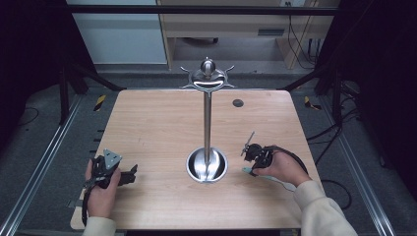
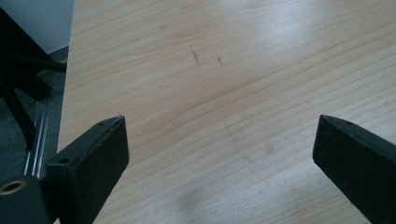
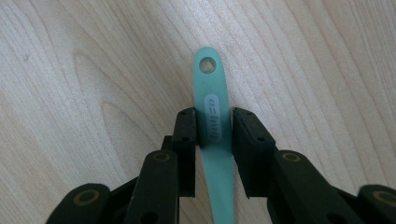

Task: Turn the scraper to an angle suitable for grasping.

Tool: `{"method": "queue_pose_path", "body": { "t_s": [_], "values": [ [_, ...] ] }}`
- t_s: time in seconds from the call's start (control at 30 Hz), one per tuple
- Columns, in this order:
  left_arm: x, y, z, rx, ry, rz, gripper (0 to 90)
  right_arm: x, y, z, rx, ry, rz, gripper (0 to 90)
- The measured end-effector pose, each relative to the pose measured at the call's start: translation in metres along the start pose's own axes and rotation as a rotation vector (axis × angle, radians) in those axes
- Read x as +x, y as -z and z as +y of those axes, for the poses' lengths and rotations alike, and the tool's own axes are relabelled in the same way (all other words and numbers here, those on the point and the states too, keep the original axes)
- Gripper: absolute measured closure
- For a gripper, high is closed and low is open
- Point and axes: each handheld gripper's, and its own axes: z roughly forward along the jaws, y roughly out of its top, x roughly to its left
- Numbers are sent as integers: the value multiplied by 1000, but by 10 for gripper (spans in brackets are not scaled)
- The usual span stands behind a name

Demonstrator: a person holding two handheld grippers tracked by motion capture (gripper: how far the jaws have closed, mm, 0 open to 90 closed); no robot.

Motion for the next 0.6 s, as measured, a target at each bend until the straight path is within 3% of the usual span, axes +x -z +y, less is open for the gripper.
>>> {"method": "queue_pose_path", "body": {
  "t_s": [0.17,0.33,0.6],
  "values": [
    [-1,0,0,1,-1,-1,34,1,0,0,-3,19,-9,740],
    [0,0,0,0,1,1,34,-1,3,-3,-27,-6,-7,744],
    [0,0,0,2,1,-2,34,-3,34,-13,-125,-44,-14,745]
  ]
}}
